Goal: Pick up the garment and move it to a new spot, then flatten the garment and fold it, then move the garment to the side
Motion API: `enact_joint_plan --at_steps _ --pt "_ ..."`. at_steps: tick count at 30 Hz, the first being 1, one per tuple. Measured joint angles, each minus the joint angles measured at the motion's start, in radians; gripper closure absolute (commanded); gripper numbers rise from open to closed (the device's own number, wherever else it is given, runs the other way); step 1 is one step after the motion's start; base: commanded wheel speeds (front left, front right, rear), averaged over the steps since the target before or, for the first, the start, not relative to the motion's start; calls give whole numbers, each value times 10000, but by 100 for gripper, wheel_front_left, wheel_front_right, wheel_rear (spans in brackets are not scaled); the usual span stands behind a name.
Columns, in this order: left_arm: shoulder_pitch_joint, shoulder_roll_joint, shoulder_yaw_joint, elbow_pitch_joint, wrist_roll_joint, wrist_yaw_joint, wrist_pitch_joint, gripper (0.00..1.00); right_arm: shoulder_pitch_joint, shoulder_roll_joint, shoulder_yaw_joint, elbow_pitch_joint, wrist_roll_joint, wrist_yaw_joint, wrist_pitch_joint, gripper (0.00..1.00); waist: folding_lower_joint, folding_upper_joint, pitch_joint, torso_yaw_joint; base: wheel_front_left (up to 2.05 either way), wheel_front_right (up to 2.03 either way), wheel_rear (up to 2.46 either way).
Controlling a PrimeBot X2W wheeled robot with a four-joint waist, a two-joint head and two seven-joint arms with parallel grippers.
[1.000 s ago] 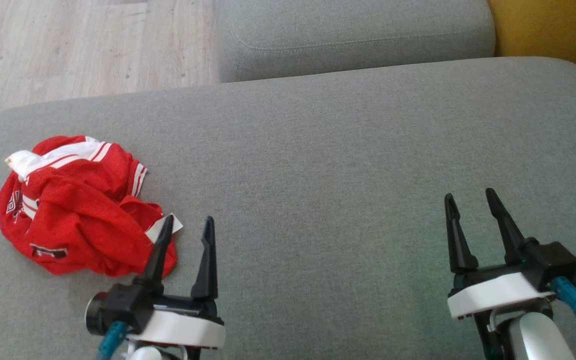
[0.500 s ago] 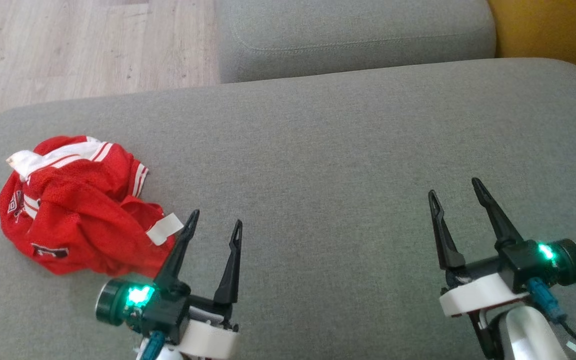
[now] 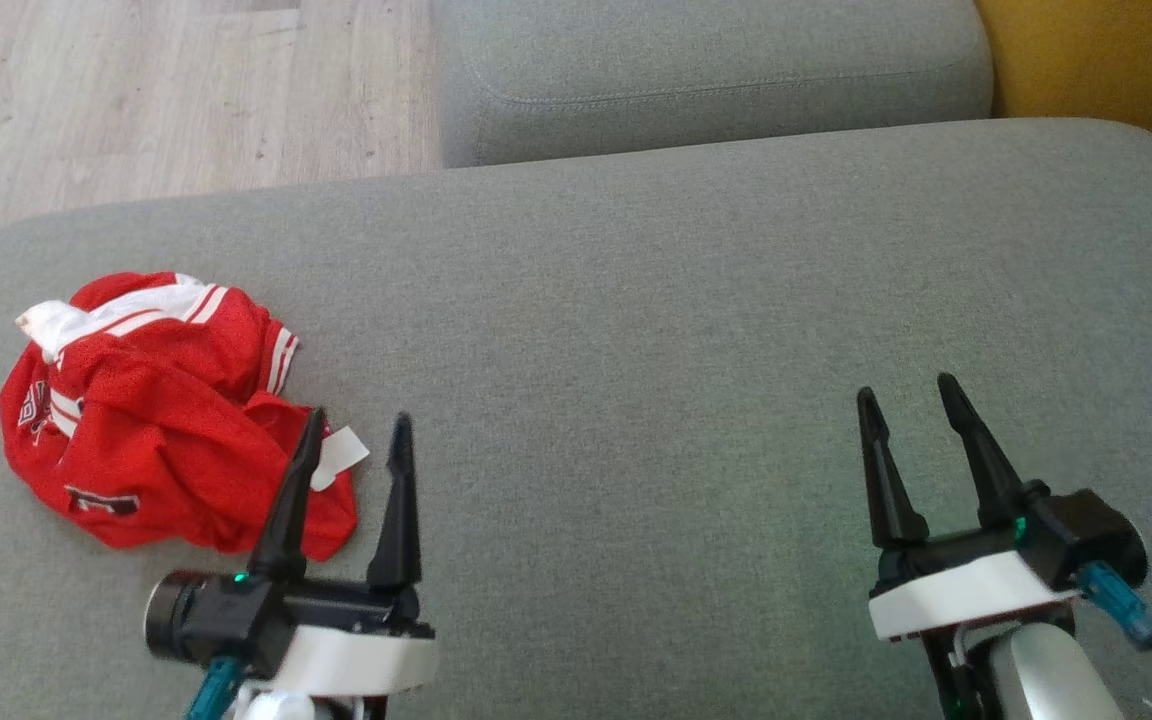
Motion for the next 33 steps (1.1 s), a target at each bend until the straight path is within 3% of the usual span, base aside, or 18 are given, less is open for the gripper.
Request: enact_joint_plan --at_steps 10,20,33 --pt "330 -104 339 911 -669 -67 -13 0 8 -2 -130 704 1398 0 0 0 0 0 -54 -30 0 0 0" --pt "315 -107 123 1032 -859 29 -13 0 7 -4 -140 717 1498 0 0 0 0 0 -77 -4 0 0 0" --pt "353 -115 633 991 -763 334 -13 0 58 -8 343 700 1634 0 0 0 0 0 -312 1048 0 0 0"
